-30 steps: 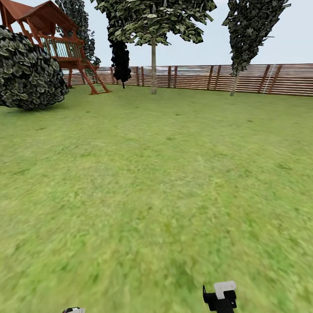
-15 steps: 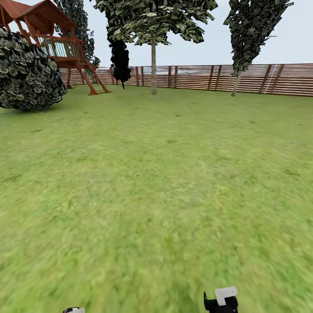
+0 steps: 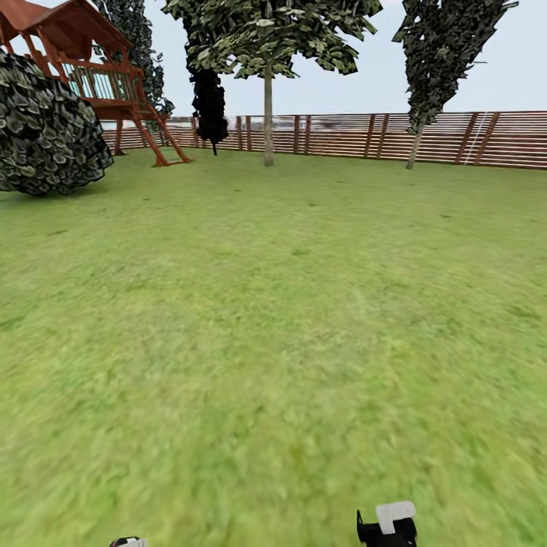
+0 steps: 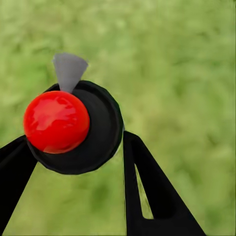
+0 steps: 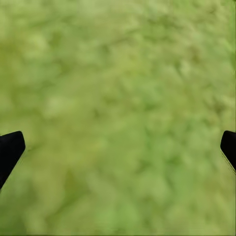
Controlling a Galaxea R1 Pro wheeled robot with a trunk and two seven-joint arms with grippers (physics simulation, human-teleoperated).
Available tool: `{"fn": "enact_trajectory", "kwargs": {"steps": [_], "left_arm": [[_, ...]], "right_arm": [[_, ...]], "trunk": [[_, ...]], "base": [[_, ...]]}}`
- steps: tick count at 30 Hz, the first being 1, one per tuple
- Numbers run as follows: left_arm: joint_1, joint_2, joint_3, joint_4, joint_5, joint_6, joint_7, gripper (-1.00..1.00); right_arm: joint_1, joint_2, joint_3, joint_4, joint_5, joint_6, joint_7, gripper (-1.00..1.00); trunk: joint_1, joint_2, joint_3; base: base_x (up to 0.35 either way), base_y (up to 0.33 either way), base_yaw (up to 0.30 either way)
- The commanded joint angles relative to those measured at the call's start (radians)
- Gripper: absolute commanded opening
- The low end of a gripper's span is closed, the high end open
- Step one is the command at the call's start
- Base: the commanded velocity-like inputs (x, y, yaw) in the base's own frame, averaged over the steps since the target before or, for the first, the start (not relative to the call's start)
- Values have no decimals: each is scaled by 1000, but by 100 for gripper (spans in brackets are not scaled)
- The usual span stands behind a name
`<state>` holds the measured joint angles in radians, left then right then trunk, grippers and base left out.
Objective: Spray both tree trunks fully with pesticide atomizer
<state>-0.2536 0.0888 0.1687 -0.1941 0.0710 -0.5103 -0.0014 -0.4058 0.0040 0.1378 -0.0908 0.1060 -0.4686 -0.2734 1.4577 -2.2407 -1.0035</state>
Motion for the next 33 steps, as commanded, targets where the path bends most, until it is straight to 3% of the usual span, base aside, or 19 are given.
{"fn": "enact_trajectory", "kwargs": {"steps": [1, 33], "left_arm": [[-1, 0, -3, 1, 7, -3, -1, -100], [-1, 0, -3, 1, 7, -4, -1, -100]], "right_arm": [[-1, 0, 3, 1, 10, 1, -10, 100], [-1, -5, 3, 2, 12, 1, -9, 100]], "trunk": [[0, 0, -1], [0, 0, -1]], "base": [[339, 0, 0], [339, 0, 0]]}}
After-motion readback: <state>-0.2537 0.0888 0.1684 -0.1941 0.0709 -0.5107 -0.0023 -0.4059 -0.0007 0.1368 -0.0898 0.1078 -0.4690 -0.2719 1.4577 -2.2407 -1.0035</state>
